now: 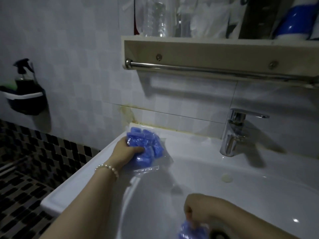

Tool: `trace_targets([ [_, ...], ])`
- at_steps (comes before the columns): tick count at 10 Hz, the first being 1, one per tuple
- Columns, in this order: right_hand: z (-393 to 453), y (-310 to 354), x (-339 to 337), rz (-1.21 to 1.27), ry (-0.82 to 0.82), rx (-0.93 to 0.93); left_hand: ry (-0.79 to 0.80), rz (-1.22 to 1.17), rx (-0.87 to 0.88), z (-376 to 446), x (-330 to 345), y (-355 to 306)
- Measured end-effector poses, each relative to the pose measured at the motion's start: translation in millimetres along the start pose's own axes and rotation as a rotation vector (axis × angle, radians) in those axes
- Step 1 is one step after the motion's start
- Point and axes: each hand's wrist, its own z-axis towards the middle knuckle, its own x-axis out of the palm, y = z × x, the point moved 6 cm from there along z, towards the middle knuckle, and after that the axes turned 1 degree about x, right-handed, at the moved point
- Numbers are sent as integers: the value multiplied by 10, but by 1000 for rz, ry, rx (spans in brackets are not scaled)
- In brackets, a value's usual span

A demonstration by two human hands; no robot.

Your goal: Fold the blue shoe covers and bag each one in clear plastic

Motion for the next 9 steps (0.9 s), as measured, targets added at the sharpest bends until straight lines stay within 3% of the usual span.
trace_targets([
  [1, 52, -147, -667, 127, -311, 0, -134, 271, 122, 74, -62, -16],
  [2, -43, -323, -1523, 204, -890, 96, -300, 548, 288, 37, -135, -126],
  [3, -32, -188, -1851, 233, -1252, 91, -458, 615, 615, -135, -79, -336],
  [4, 448, 65, -1666, 173, -1025, 132, -291, 917, 625, -175, 165, -333],
  [5, 926, 157, -1304, 18, -691, 196, 22, 1130, 274, -100, 315, 45],
  [6, 1065, 122, -1190, 0, -620, 211, -30, 1135, 252, -63, 304, 100],
  [7, 941, 104, -1231, 101, -661, 171, -27, 1104, 236, -54, 294, 78],
  [8, 632, 17, -1312, 211, -892, 124, -88, 1008, 291, -70, 250, 5],
  [9, 266, -86, -1286, 323, -1034, 79, -304, 828, 502, -211, 130, -260],
])
